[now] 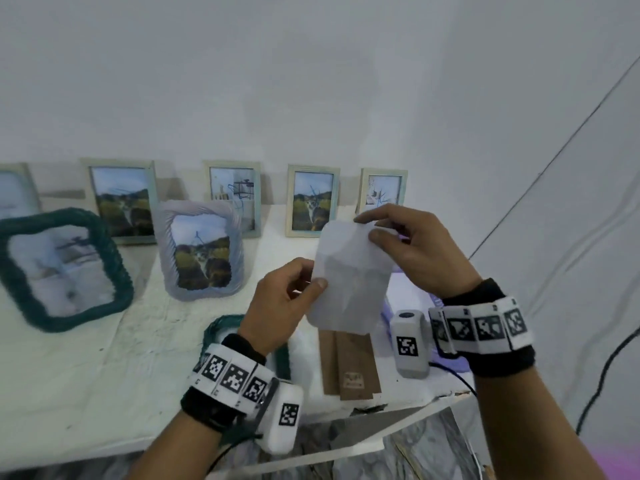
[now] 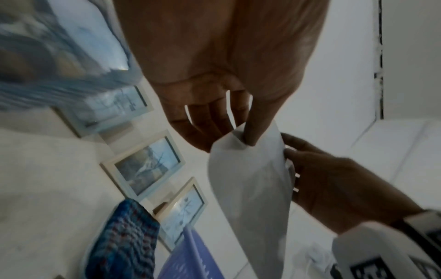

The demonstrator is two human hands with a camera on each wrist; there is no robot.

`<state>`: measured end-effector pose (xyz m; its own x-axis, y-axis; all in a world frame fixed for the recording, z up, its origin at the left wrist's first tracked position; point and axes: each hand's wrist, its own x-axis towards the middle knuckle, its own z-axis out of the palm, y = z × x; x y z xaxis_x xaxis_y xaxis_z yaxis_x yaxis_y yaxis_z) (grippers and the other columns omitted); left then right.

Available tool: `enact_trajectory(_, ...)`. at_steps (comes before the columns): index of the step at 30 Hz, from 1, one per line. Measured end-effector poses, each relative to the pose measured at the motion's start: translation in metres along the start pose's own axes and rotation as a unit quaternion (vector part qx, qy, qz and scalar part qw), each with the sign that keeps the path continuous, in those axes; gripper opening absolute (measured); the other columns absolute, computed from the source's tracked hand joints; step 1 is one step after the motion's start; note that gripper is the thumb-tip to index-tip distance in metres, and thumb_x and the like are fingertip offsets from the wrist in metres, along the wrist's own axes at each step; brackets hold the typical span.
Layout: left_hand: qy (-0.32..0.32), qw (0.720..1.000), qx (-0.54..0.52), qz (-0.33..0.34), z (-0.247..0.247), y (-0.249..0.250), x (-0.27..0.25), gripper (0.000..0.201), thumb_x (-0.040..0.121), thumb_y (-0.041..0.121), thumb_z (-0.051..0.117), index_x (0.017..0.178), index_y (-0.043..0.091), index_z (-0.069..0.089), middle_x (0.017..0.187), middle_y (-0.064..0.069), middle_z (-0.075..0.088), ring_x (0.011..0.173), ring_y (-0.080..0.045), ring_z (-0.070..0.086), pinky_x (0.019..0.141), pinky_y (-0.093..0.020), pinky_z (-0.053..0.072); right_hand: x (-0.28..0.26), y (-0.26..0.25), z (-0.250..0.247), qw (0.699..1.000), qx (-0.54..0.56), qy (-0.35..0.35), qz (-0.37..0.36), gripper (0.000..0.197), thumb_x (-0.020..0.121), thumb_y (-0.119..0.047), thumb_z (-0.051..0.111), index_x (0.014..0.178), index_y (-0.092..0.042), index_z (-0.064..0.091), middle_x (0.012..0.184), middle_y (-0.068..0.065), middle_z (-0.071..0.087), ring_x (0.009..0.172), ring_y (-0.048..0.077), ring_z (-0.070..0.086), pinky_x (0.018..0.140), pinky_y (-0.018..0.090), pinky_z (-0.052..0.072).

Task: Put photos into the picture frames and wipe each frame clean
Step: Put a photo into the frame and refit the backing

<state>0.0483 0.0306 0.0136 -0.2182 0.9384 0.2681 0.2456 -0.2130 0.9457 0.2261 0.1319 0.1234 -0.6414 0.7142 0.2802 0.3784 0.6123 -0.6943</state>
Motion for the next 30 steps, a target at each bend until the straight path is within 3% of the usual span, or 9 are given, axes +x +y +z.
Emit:
enact_trajectory(3,0.033,0.999,-0.010,-0.026,-0.034,-0.008,-0.022,0.017,0.090,0.025,0.061,0.101,0.013,0.067,0.096,0.000,0.072,0.090,-0.025,0.067,0.079,-0.045,0.057,-0.002,0.001,0.041,0.996,0.085,0.031,0.018,0.024,0.094,-0.011,0.057,0.113,-0.023,0.064,0.084,0.006,0.064,0.081,0.021,0.062,0.072,0.034,0.052)
enact_trajectory(5,0.069,0.995,-0.039,-0.055,-0.053,-0.013,-0.036,0.013,0.092,0.013,0.063,0.103,0.008,0.067,0.097,-0.004,0.073,0.092,-0.026,0.068,0.082,-0.043,0.056,-0.008,0.004,0.068,0.986,0.154,0.048,0.051,0.029,0.093,-0.013,0.060,0.122,-0.019,0.059,0.087,0.013,0.064,0.079,0.029,0.064,0.068,0.038,0.056)
enact_trajectory(7,0.108,0.990,-0.041,-0.080,-0.069,-0.020,-0.051,0.013,0.091,0.005,0.062,0.103,0.004,0.067,0.096,-0.008,0.074,0.092,-0.027,0.069,0.083,-0.041,0.057,-0.019,0.005,0.098,0.979,0.188,0.020,0.075,0.025,0.092,-0.011,0.061,0.116,-0.018,0.060,0.085,0.012,0.065,0.076,0.030,0.065,0.064,0.041,0.057)
enact_trajectory(10,0.121,0.986,-0.028,-0.110,-0.089,-0.037,-0.075,0.013,0.088,0.010,0.067,0.101,0.007,0.069,0.095,-0.007,0.074,0.092,-0.029,0.069,0.085,-0.045,0.056,-0.041,0.011,0.145,0.981,0.170,-0.044,0.085,0.018,0.092,-0.008,0.060,0.097,-0.025,0.061,0.074,0.005,0.063,0.067,0.025,0.062,0.059,0.041,0.055)
enact_trajectory(12,0.105,0.985,0.013,-0.138,-0.098,-0.050,-0.091,0.014,0.084,0.022,0.069,0.097,0.016,0.071,0.090,-0.001,0.074,0.087,-0.025,0.069,0.083,-0.046,0.056,-0.055,0.017,0.170,0.982,0.158,-0.053,0.085,0.008,0.091,-0.012,0.061,0.095,-0.019,0.062,0.070,0.005,0.062,0.066,0.026,0.060,0.061,0.043,0.055)
enact_trajectory(16,0.068,0.972,0.160,-0.161,-0.102,-0.070,-0.115,0.006,0.087,0.018,0.069,0.091,0.023,0.069,0.079,0.005,0.070,0.075,-0.011,0.064,0.074,-0.025,0.053,-0.076,0.029,0.201,0.989,0.080,-0.046,0.114,0.006,0.090,-0.015,0.062,0.091,-0.020,0.060,0.068,-0.006,0.058,0.061,0.007,0.056,0.058,0.027,0.050)
enact_trajectory(18,0.052,0.968,0.185,-0.158,-0.101,-0.074,-0.123,0.011,0.085,0.014,0.070,0.092,0.023,0.069,0.079,0.007,0.068,0.074,-0.007,0.062,0.071,-0.013,0.046,-0.084,0.032,0.209,0.988,0.069,-0.056,0.128,0.007,0.090,-0.017,0.061,0.095,-0.022,0.061,0.071,-0.006,0.059,0.064,0.011,0.059,0.061,0.032,0.053)
enact_trajectory(27,0.042,0.951,0.257,-0.165,-0.098,-0.088,-0.133,0.029,0.083,0.019,0.073,0.110,0.016,0.066,0.092,0.002,0.059,0.081,-0.013,0.057,0.081,-0.029,0.050,-0.094,0.043,0.227,0.989,-0.036,-0.055,0.135,0.014,0.090,-0.021,0.061,0.103,-0.016,0.062,0.078,-0.005,0.056,0.074,0.013,0.052,0.071,0.028,0.045)
enact_trajectory(30,0.038,0.945,0.277,-0.171,-0.098,-0.094,-0.134,0.038,0.083,0.024,0.073,0.118,0.019,0.062,0.100,0.002,0.050,0.081,-0.006,0.052,0.081,-0.024,0.047,-0.095,0.040,0.228,0.987,-0.062,-0.055,0.136,0.017,0.090,-0.021,0.060,0.106,-0.016,0.062,0.083,-0.003,0.055,0.075,0.011,0.049,0.068,0.023,0.037)
